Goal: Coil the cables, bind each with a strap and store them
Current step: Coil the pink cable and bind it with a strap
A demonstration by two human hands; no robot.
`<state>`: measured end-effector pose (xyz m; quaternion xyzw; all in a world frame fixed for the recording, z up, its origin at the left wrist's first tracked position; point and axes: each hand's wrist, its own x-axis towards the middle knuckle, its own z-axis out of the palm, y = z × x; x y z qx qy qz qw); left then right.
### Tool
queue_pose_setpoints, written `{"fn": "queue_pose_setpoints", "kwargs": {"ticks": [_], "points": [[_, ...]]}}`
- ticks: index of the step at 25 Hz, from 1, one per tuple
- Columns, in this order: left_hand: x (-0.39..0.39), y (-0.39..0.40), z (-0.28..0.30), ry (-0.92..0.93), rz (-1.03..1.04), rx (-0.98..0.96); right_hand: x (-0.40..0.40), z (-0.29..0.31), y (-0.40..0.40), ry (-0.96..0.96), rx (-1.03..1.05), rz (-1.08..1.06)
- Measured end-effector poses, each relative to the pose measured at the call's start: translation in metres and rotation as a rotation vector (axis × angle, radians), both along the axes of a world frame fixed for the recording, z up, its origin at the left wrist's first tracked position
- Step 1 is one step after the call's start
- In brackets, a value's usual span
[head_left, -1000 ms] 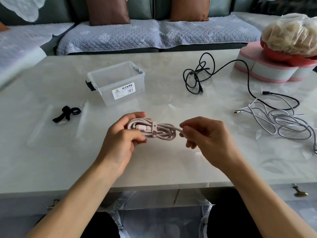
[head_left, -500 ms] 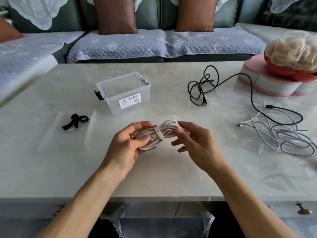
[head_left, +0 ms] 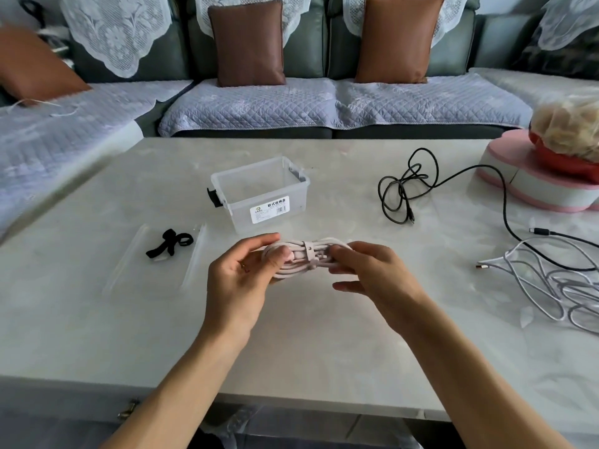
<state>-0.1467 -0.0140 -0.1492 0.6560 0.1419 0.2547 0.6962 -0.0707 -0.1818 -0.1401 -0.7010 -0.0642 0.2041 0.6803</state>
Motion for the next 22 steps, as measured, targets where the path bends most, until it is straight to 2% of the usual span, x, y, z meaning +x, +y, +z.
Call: {"fn": "queue_pose_setpoints", "kwargs": {"ticks": [2, 5, 8, 9, 10, 14, 16, 18, 22], "points": [[0.002, 0.006, -0.002, 0.004, 0.070, -0.005, -0.004, 0.000, 0.002, -0.089, 0.041, 0.098], [-0.001, 0.004, -0.002, -0.036, 0.096, 0.169, -0.010, 0.000, 0.010, -0.231, -0.055, 0.113], [-0.003, -0.002, 0.001, -0.142, 0.100, 0.421, -0.006, -0.001, 0.016, -0.004, -0.054, 0.005], [-0.002, -0.001, 0.001, -0.154, 0.103, 0.446, -0.005, 0.001, 0.018, 0.074, -0.039, -0.008], [0.000, 0.000, 0.001, -0.136, 0.098, 0.406, -0.003, 0.001, 0.020, 0.109, -0.023, -0.012], [0.005, 0.011, 0.005, 0.064, -0.058, 0.018, 0.009, 0.009, 0.021, 0.105, 0.078, -0.027], [0.011, 0.019, 0.010, 0.085, -0.103, -0.143, 0.018, 0.019, 0.020, 0.133, 0.176, 0.001], [0.020, 0.032, 0.019, 0.043, -0.065, -0.230, 0.032, 0.028, 0.023, 0.130, 0.225, 0.004], [0.049, 0.064, 0.047, -0.003, 0.014, -0.265, 0.064, 0.040, 0.038, 0.029, 0.126, -0.070]]}}
